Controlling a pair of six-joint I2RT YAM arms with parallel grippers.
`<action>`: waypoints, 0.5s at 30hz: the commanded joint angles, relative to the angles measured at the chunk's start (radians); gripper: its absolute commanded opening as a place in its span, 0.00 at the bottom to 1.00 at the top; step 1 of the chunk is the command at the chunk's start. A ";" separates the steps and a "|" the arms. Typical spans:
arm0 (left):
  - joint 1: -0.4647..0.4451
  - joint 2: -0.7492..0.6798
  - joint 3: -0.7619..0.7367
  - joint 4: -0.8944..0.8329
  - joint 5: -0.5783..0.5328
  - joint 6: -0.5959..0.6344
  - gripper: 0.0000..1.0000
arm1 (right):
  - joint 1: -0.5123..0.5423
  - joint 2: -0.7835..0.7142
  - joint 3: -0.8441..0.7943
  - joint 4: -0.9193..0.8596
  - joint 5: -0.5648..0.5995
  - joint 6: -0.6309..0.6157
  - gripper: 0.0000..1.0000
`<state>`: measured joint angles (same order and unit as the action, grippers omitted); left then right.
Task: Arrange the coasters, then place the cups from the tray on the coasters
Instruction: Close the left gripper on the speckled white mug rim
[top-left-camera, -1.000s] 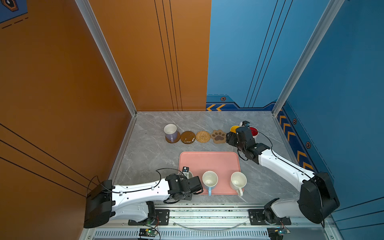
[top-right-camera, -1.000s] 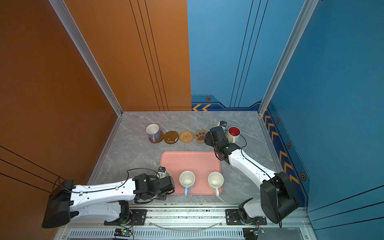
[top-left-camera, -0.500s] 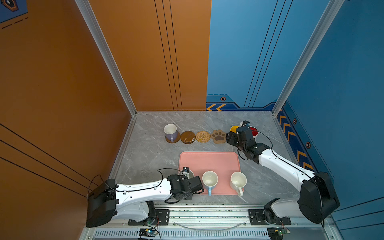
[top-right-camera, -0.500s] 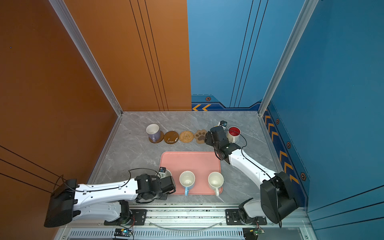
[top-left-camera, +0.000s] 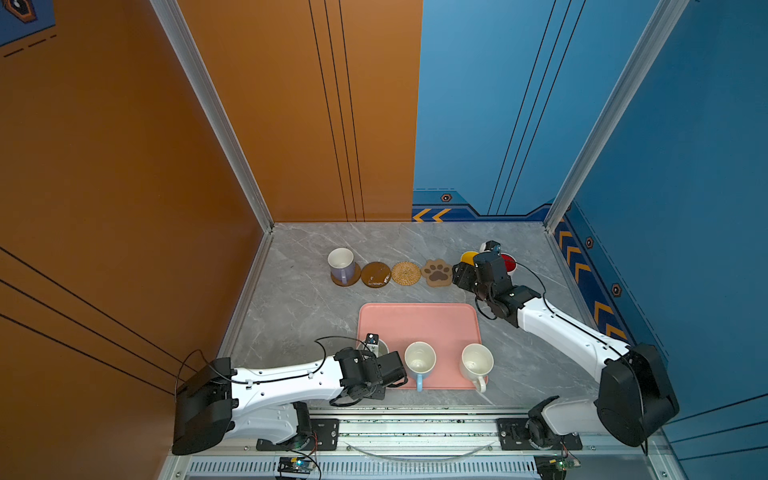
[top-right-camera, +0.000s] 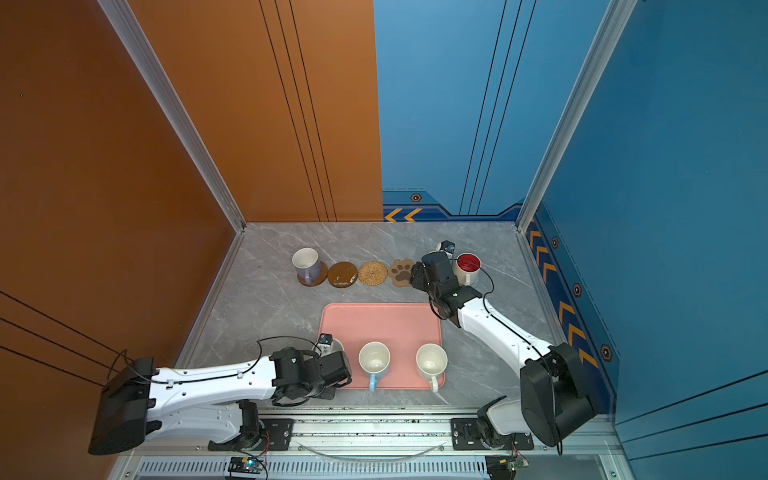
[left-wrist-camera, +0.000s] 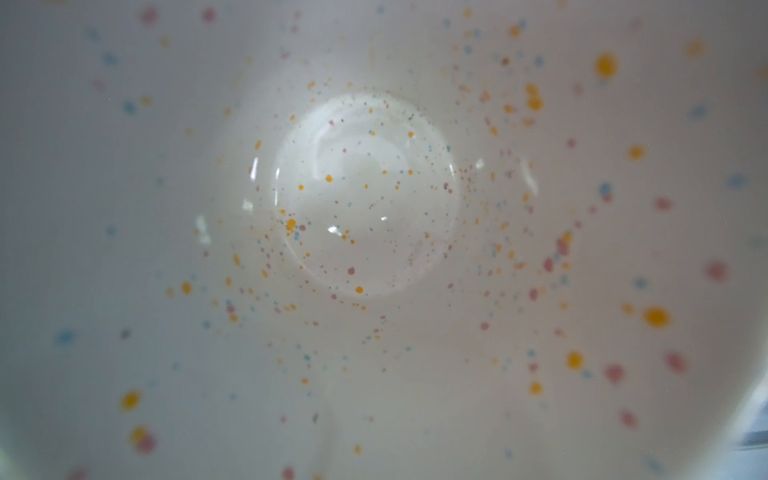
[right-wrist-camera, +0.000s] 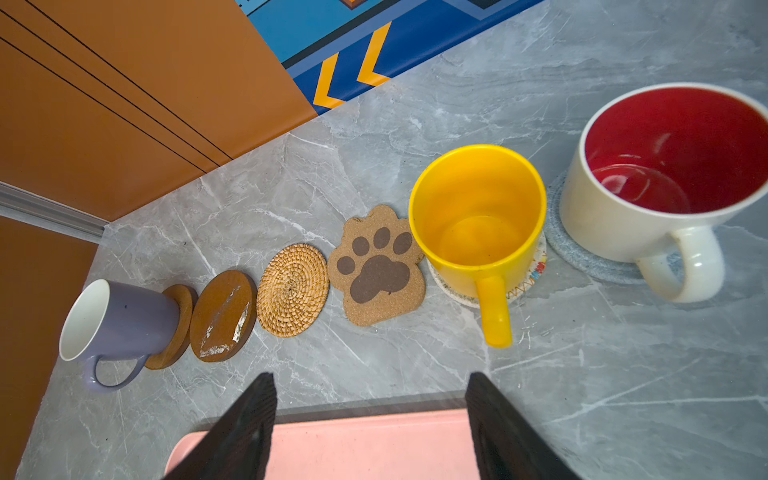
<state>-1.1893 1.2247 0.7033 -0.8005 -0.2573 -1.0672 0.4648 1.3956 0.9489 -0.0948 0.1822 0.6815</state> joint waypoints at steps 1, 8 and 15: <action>0.013 -0.025 0.002 -0.019 -0.023 -0.004 0.00 | -0.008 0.001 -0.020 0.006 -0.013 0.011 0.71; 0.016 -0.113 -0.001 -0.015 -0.048 -0.004 0.00 | -0.011 0.002 -0.021 0.011 -0.024 0.013 0.70; 0.054 -0.137 0.007 -0.003 -0.040 0.034 0.00 | -0.012 -0.002 -0.024 0.036 -0.062 0.023 0.70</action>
<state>-1.1553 1.1088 0.7013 -0.8108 -0.2573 -1.0603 0.4580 1.3956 0.9382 -0.0814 0.1444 0.6865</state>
